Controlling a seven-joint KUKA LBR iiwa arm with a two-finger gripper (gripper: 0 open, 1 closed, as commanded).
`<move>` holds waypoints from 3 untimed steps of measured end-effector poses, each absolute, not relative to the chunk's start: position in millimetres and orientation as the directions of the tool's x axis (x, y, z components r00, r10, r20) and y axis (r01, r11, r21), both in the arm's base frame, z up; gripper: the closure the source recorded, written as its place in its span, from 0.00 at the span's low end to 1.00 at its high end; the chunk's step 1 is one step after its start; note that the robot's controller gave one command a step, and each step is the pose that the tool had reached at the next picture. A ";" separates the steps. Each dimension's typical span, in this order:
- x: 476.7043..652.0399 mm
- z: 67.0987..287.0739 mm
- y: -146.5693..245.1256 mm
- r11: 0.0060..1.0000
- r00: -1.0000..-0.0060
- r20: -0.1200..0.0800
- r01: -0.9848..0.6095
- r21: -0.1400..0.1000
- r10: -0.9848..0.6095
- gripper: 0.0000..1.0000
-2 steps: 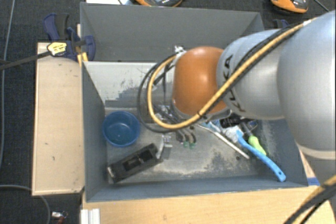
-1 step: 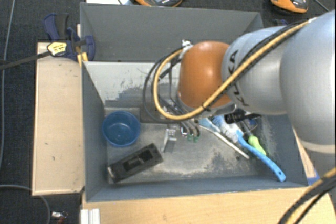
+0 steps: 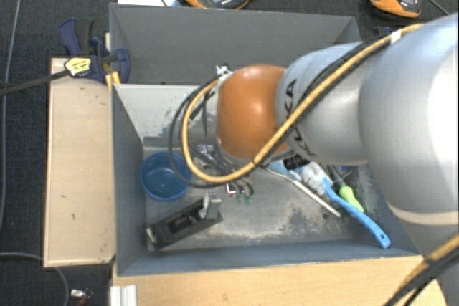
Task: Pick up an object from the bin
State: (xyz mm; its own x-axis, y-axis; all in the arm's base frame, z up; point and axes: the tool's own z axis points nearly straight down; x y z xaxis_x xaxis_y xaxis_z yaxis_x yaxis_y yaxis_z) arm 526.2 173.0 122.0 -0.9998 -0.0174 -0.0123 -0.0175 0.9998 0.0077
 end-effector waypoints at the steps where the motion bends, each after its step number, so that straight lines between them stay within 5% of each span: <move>1: 535.1 113.3 134.1 0.992 -0.992 -0.011 0.129 0.010 0.129 0.00; 2: 541.2 98.7 185.9 1.000 -1.000 -0.008 0.008 0.004 0.008 1.00; 3: 541.1 98.7 186.0 1.000 -1.000 -0.008 0.009 0.004 0.009 1.00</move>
Offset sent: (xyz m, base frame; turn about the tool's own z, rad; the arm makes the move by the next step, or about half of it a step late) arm 0.0150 0.0148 -0.0237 0.0233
